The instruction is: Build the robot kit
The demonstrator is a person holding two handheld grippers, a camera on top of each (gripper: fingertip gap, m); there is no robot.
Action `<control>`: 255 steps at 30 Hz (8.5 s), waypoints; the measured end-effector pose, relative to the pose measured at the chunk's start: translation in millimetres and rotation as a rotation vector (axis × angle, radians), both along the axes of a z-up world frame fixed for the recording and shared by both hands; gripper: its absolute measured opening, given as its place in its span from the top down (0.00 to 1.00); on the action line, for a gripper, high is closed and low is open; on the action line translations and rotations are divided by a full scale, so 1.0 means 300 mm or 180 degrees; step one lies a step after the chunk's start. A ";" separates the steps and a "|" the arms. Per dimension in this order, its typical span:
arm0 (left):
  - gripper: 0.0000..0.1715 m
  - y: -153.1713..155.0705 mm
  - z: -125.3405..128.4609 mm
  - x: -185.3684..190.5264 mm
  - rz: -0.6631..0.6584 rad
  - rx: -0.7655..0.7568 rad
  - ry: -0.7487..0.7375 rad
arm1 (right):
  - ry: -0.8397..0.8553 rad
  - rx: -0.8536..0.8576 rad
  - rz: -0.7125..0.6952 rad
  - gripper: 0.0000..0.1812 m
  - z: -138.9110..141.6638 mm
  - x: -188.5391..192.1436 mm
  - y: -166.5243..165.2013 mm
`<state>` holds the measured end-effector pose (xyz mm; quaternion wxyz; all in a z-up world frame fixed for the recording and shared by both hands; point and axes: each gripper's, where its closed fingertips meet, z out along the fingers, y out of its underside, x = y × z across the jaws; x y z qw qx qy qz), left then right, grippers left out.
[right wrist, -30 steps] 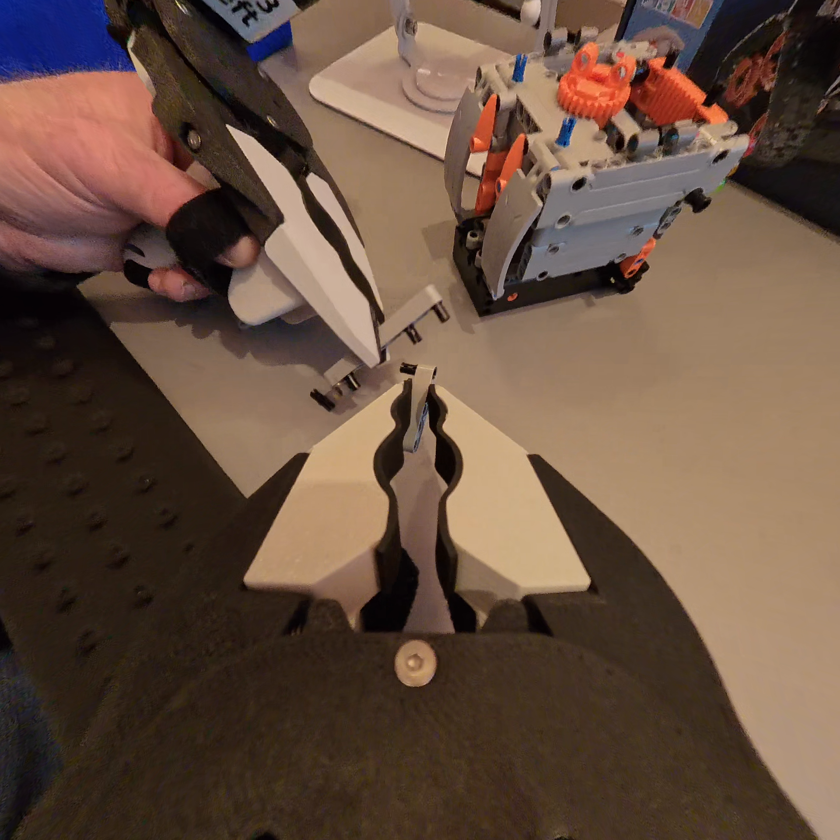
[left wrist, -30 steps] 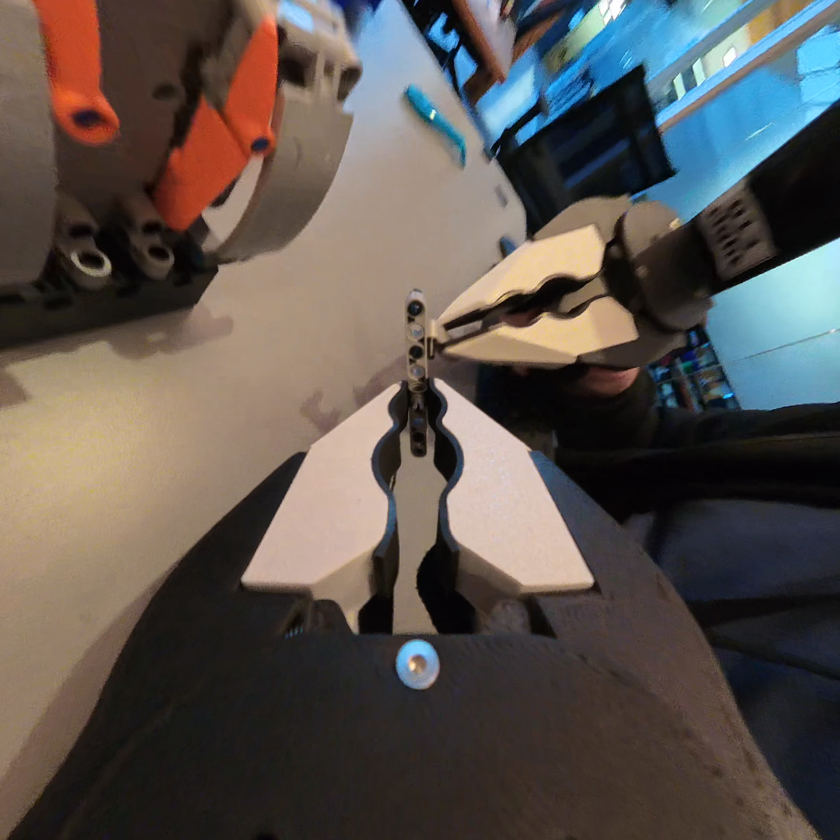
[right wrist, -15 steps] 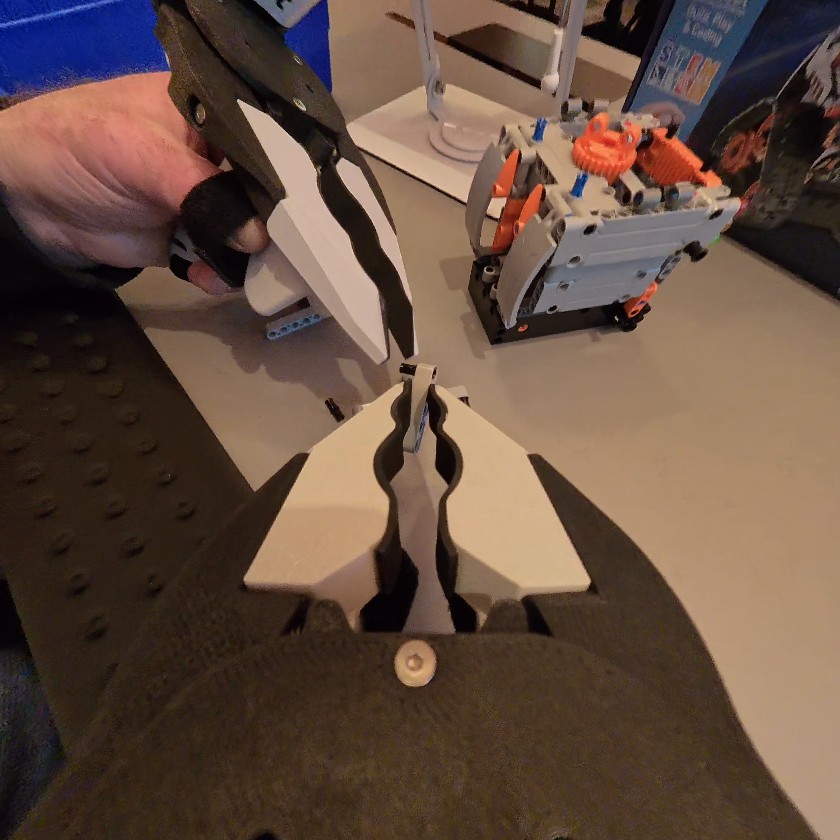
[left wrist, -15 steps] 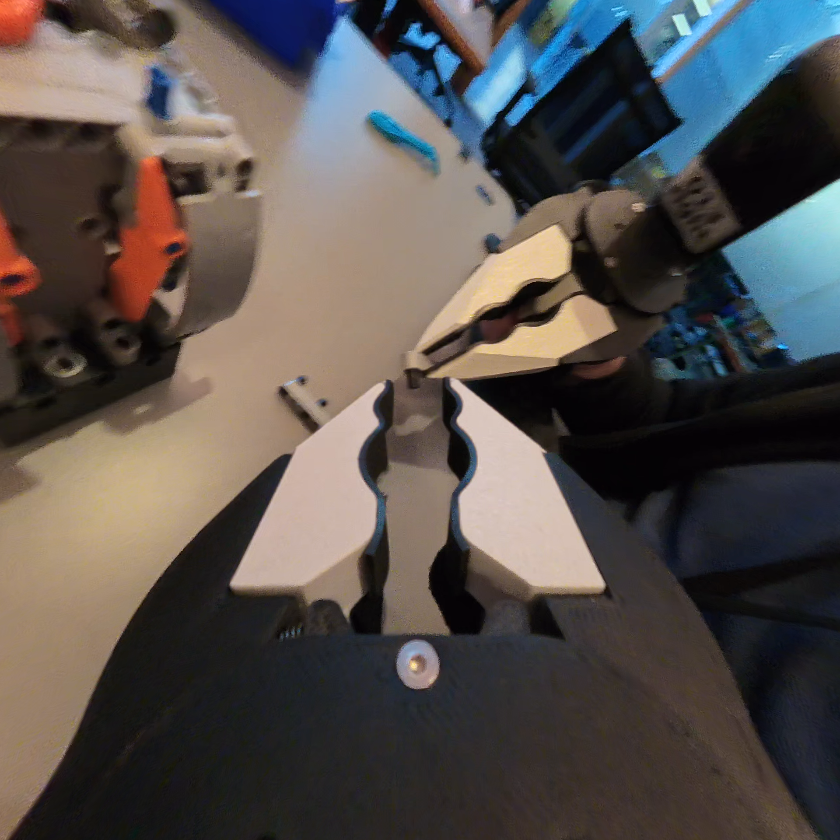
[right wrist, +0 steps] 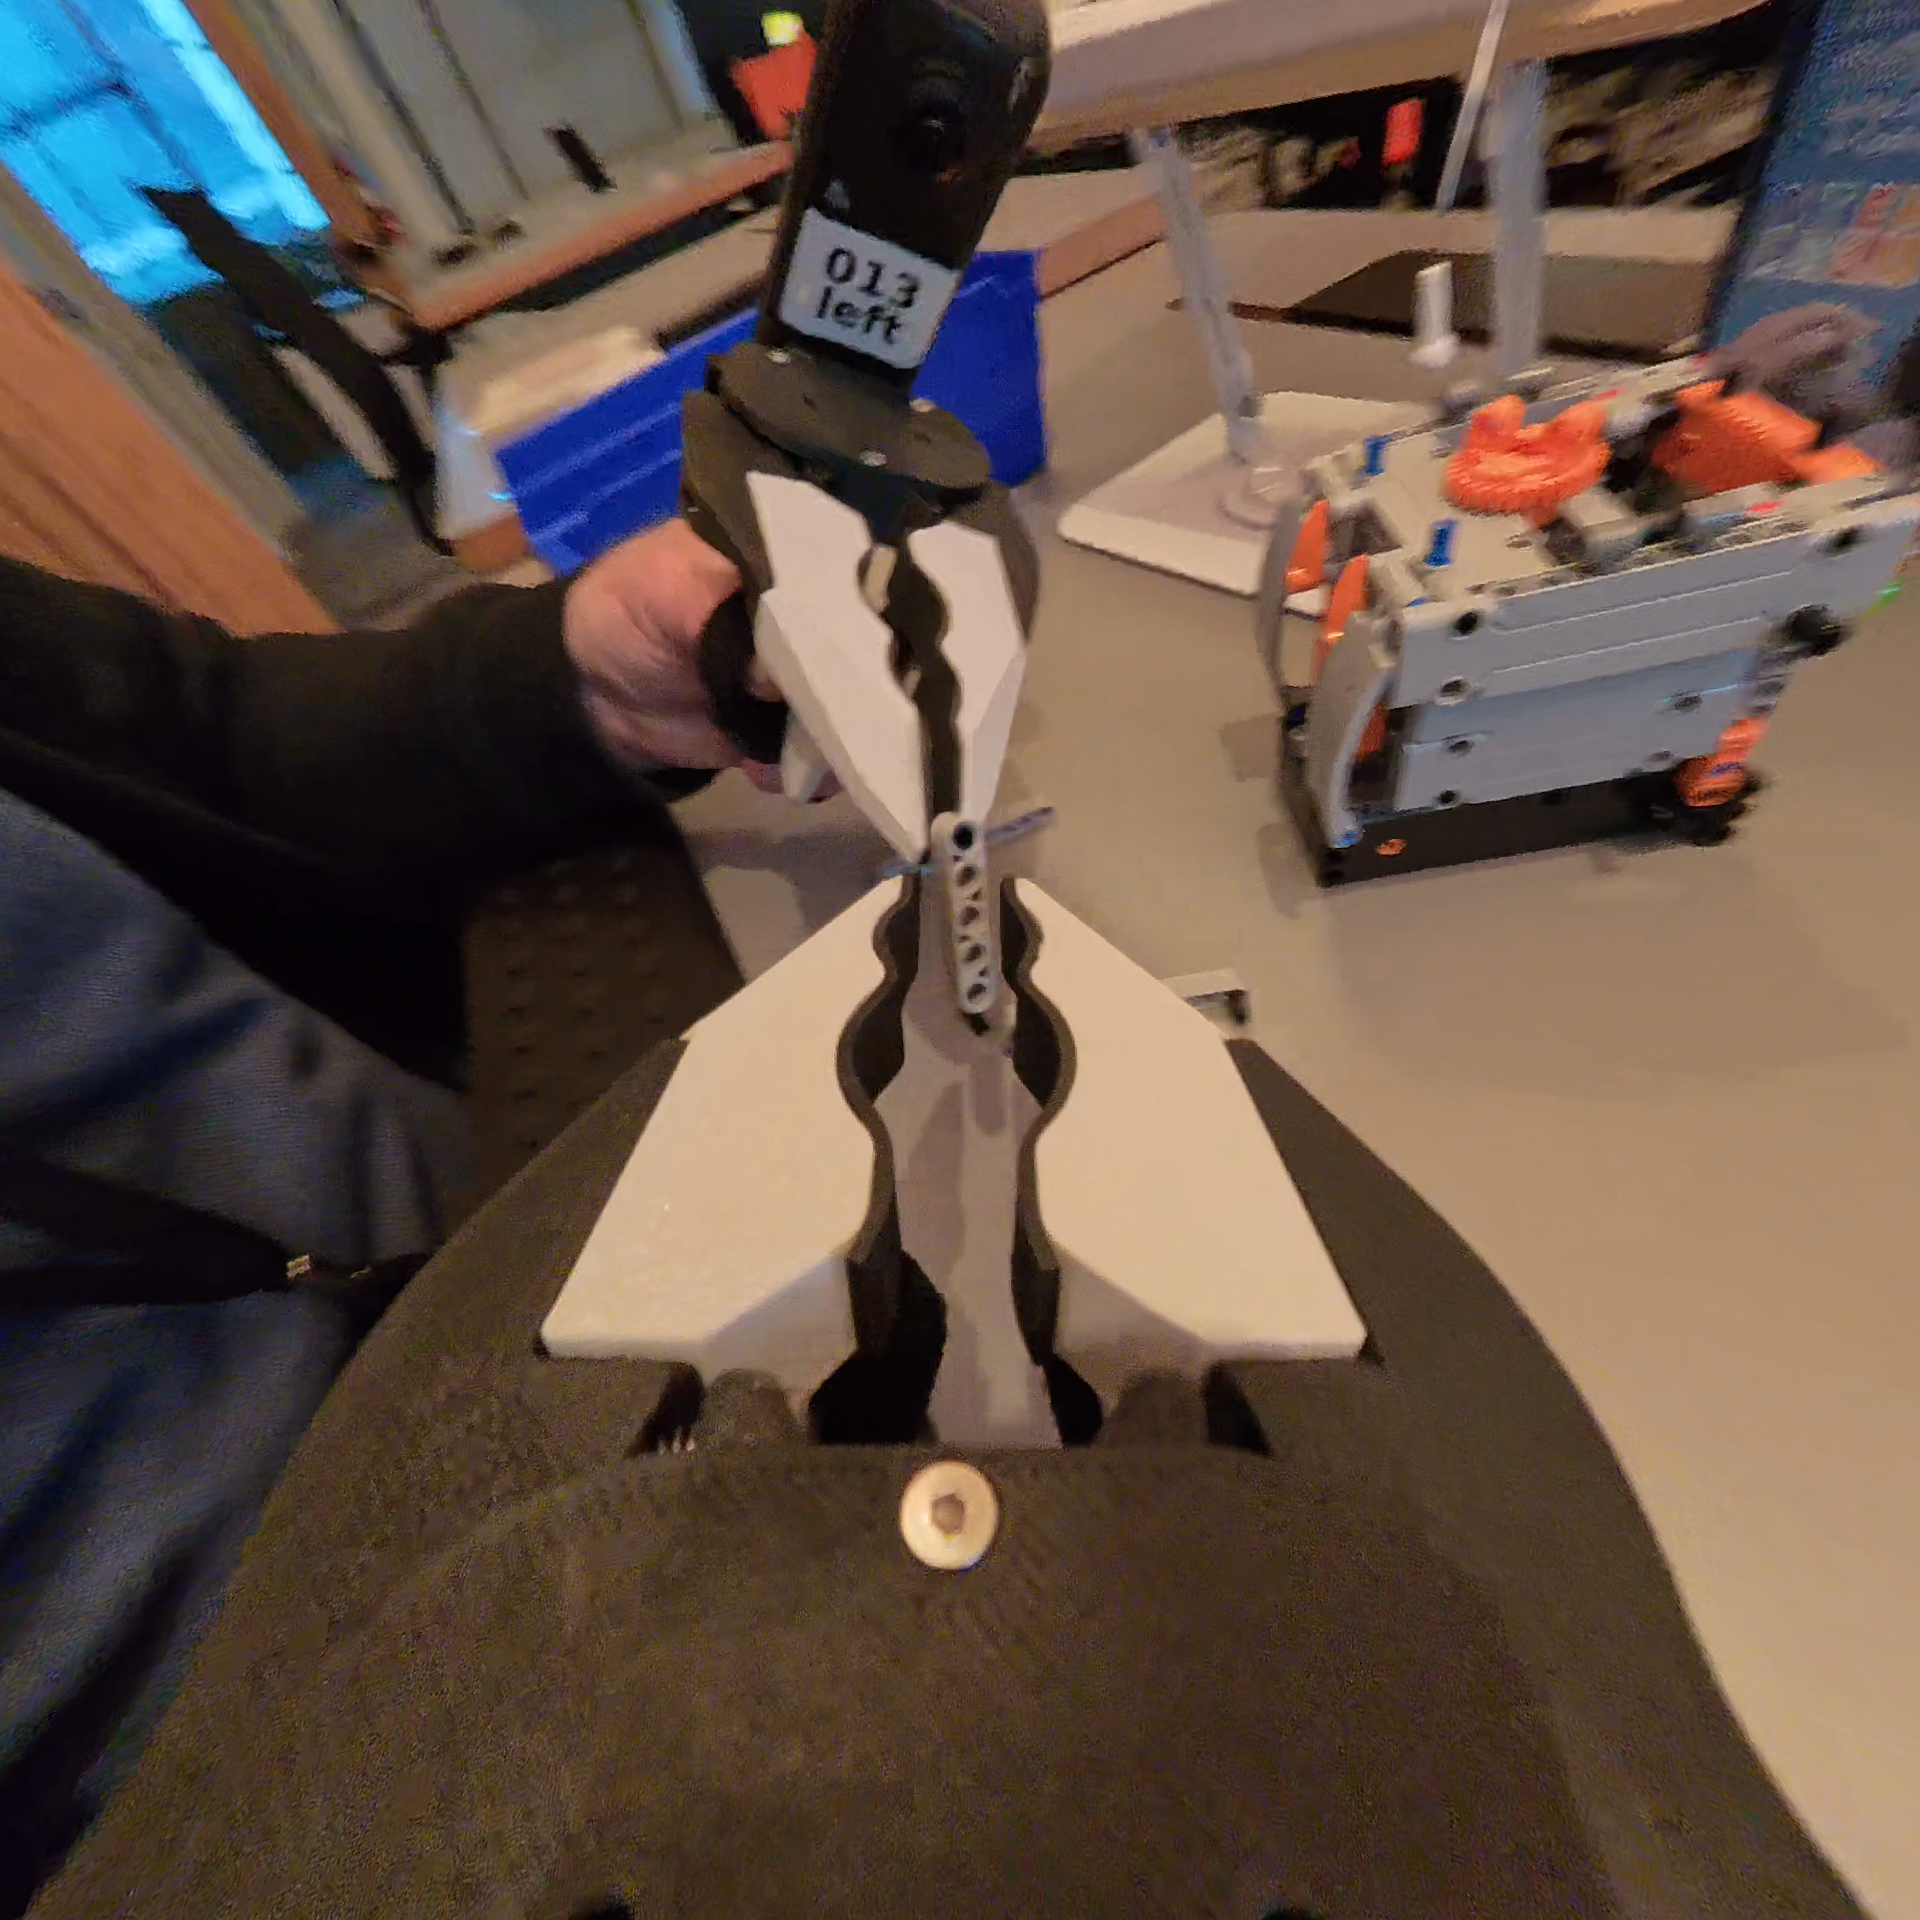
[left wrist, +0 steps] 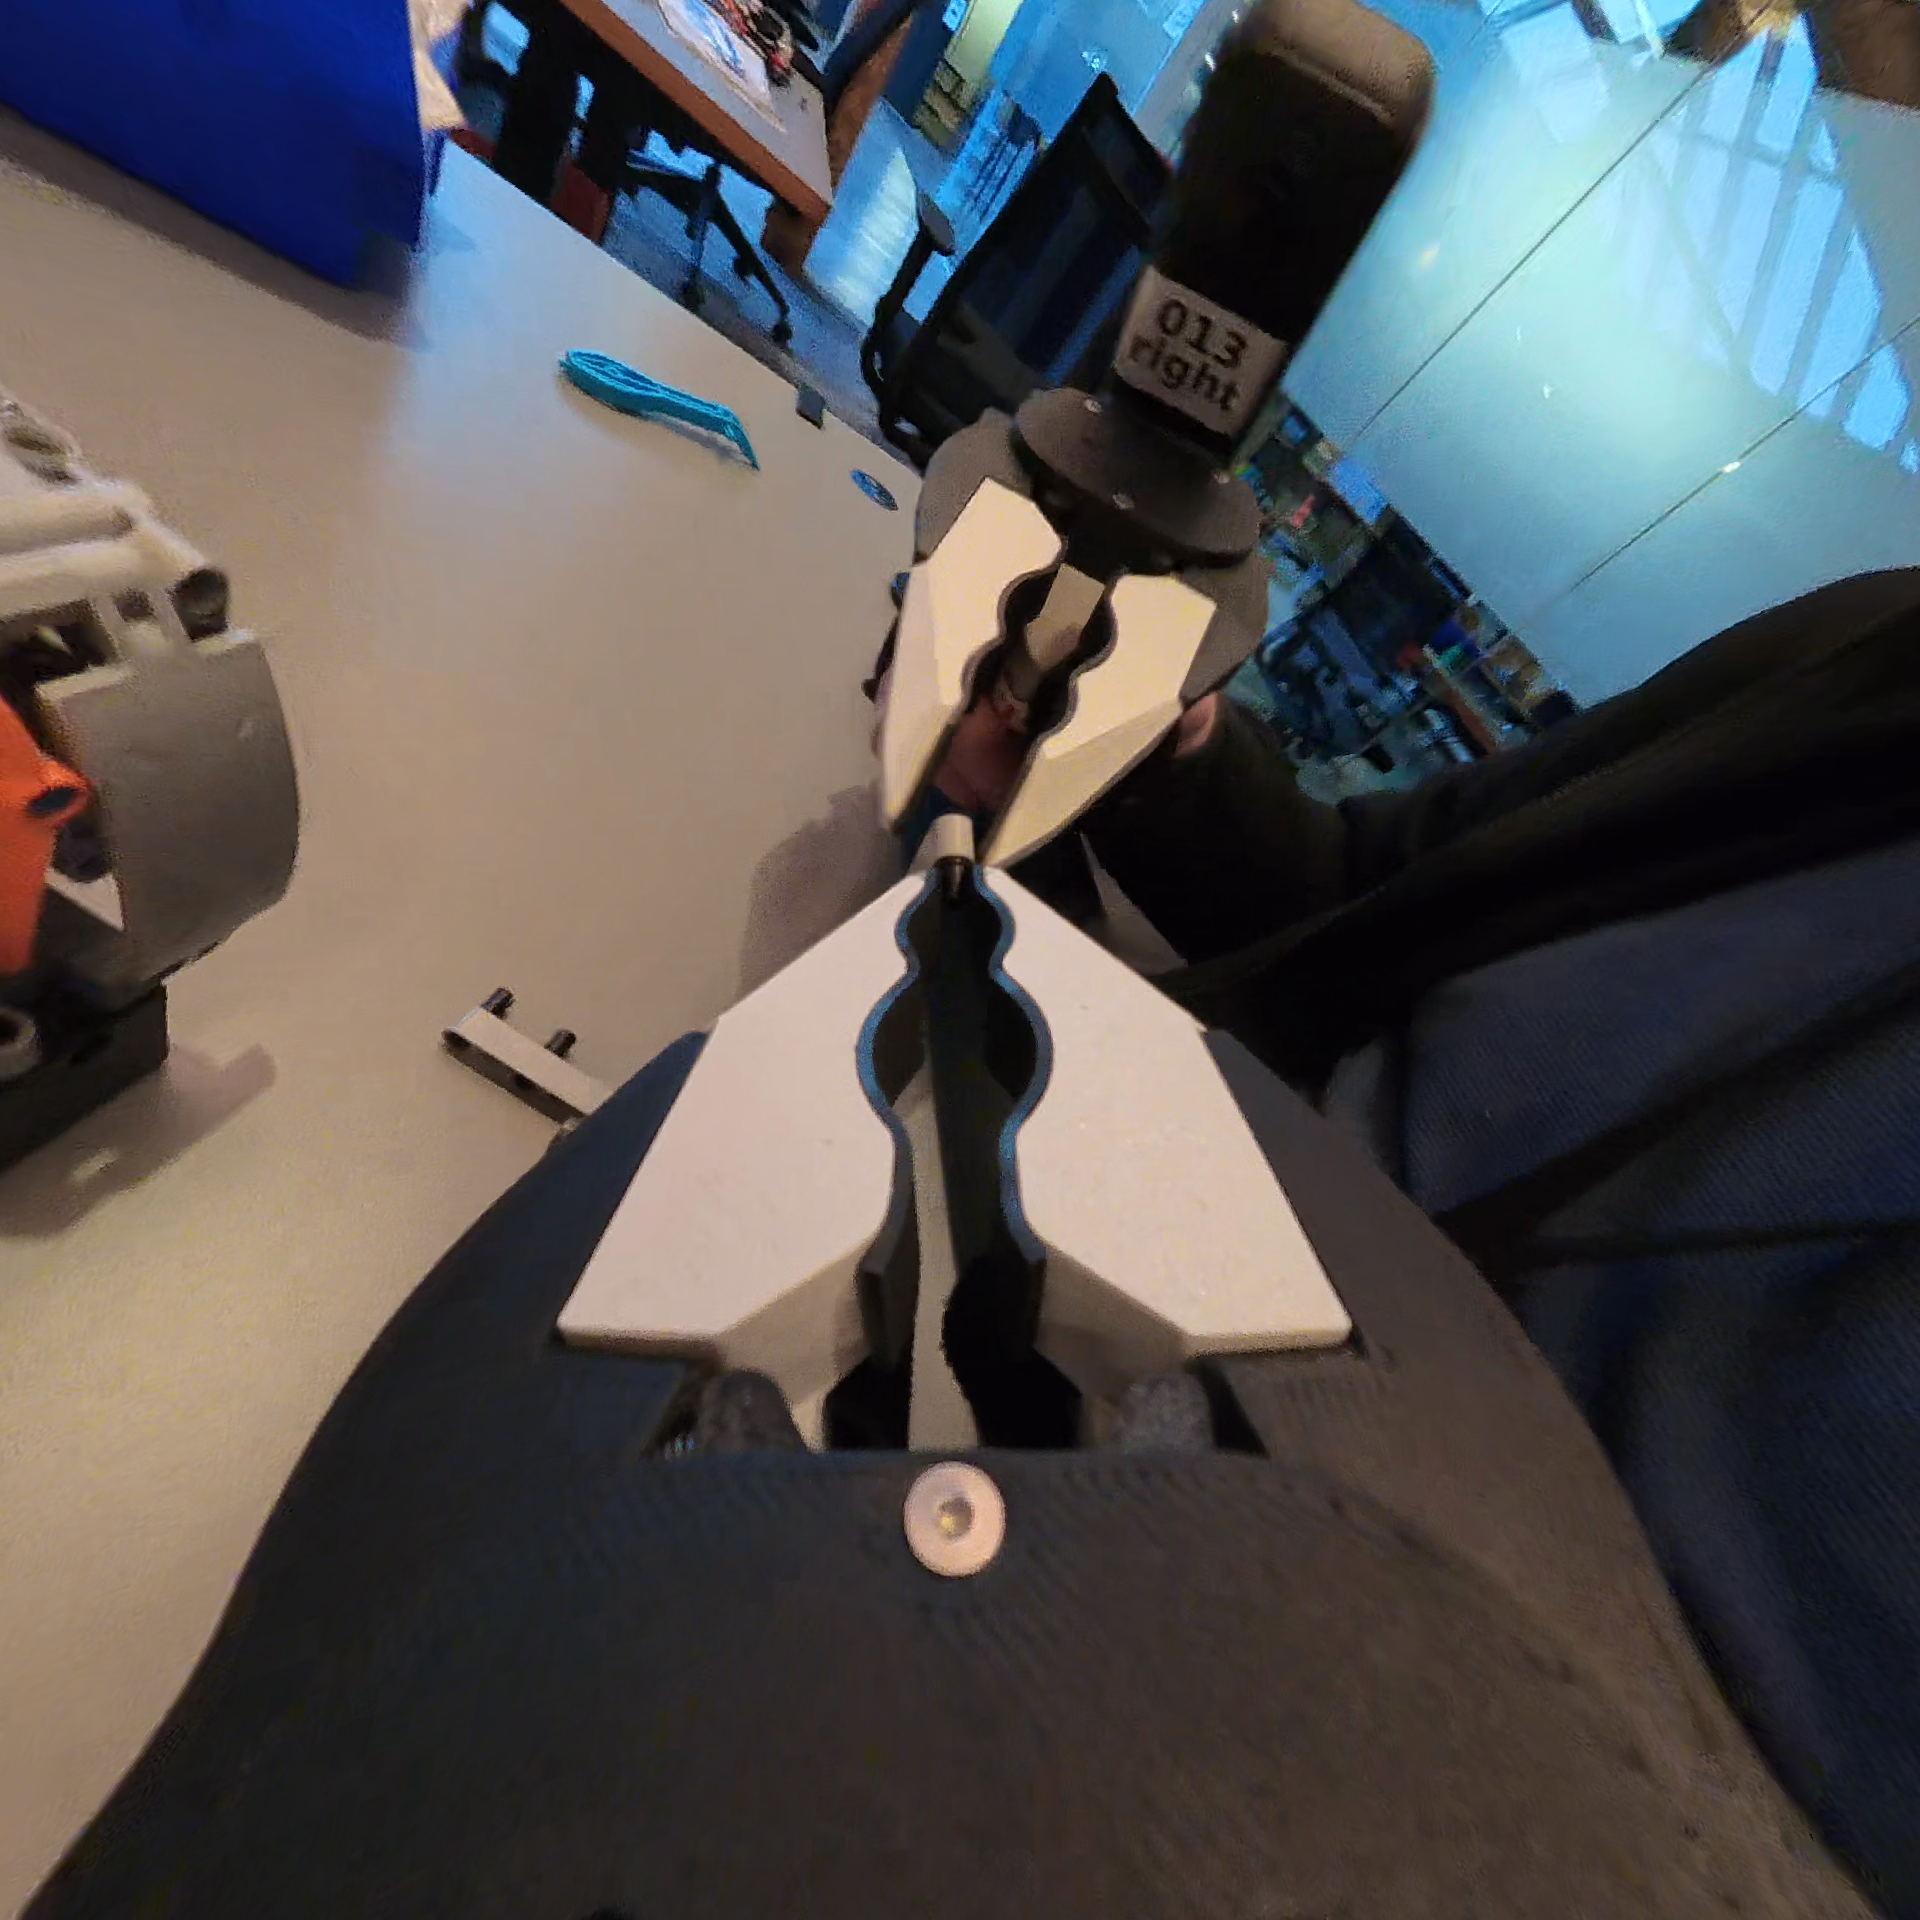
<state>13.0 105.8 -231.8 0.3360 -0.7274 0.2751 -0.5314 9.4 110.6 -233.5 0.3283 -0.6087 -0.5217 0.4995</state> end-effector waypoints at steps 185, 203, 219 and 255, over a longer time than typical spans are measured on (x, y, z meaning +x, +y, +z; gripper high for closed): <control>0.97 -0.009 0.113 0.070 -0.0006 0.0635 0.0123 | 0.1218 -0.0532 0.0696 1.00 0.196 0.040 0.002; 0.97 -0.003 0.076 0.071 -0.0013 0.0734 0.0408 | 0.1002 -0.0632 0.0678 0.98 0.162 0.024 -0.001; 0.98 -0.005 0.105 0.058 0.0053 0.0801 0.0293 | 0.0915 -0.0602 0.0771 0.97 0.141 0.020 -0.022; 0.97 0.066 0.227 -0.107 0.0624 0.0471 -0.0188 | -0.0384 0.2166 -0.0356 0.83 0.170 -0.152 0.059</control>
